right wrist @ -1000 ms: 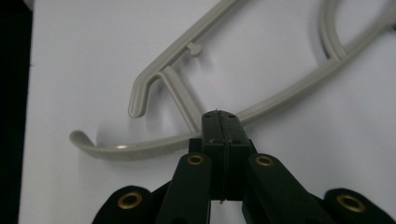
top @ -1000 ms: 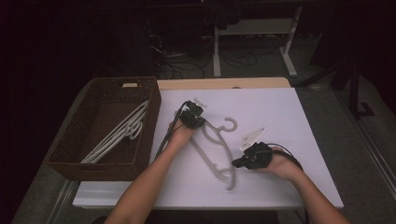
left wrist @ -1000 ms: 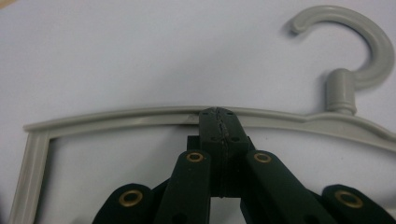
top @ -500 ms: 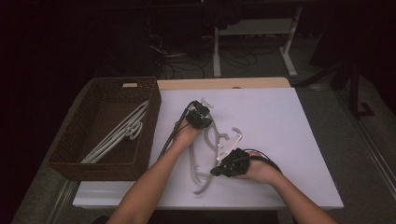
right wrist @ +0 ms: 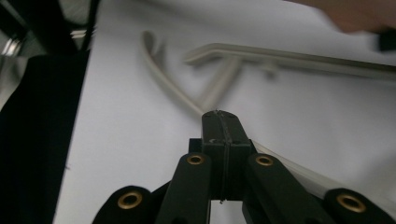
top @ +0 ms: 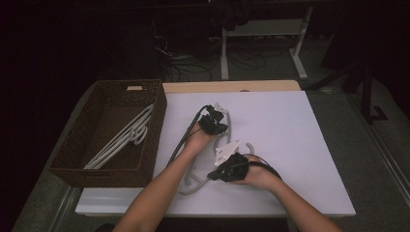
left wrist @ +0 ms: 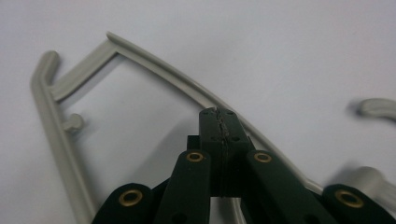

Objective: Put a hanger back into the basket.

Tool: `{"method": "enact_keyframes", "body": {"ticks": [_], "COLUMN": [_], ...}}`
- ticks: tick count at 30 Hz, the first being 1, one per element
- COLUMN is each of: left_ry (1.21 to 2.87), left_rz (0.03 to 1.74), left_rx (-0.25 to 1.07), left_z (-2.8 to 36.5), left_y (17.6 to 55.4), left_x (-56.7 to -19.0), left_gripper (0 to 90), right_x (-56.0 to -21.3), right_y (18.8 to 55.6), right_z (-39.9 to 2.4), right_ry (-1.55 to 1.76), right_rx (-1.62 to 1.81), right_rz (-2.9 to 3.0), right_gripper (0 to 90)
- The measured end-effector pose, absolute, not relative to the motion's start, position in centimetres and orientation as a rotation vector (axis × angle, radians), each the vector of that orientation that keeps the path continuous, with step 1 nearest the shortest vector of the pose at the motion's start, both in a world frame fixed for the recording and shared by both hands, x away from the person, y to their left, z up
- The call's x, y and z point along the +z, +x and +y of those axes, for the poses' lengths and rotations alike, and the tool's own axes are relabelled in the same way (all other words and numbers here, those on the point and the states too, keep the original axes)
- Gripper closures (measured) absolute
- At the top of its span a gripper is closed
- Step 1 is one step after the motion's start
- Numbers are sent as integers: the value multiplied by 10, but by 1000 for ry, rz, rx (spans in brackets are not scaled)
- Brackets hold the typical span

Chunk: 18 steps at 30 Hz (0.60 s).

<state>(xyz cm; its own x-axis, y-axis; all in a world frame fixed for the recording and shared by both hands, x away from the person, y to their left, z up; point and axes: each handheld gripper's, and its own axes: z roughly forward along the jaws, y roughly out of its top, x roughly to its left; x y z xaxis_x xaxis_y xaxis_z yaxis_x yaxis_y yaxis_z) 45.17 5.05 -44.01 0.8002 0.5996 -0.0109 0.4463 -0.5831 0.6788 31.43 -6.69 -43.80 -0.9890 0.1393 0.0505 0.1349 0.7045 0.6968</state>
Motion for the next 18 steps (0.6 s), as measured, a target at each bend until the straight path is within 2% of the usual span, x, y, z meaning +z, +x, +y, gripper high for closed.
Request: {"method": "enact_keyframes", "body": {"ticks": [9, 10, 14, 18], "left_ry": [2231, 2219, 2218, 2232], "left_rz": [818, 856, 945, 1023], "left_rx": [350, 372, 435, 426], "left_z": [78, 88, 109, 126], "left_y": [427, 423, 420, 424], "left_x": [-409, -406, -409, -422], "left_gripper": [900, 900, 900, 900], "right_x": [-428, -429, -432, -440], "right_y": [346, 354, 370, 384], "right_z": [-134, -152, -182, -196], "right_ry": [553, 644, 799, 897], "right_rx": [1153, 1138, 1100, 1068], "right_rz": [2731, 2684, 2591, 2557], "right_gripper": [889, 889, 889, 889]}}
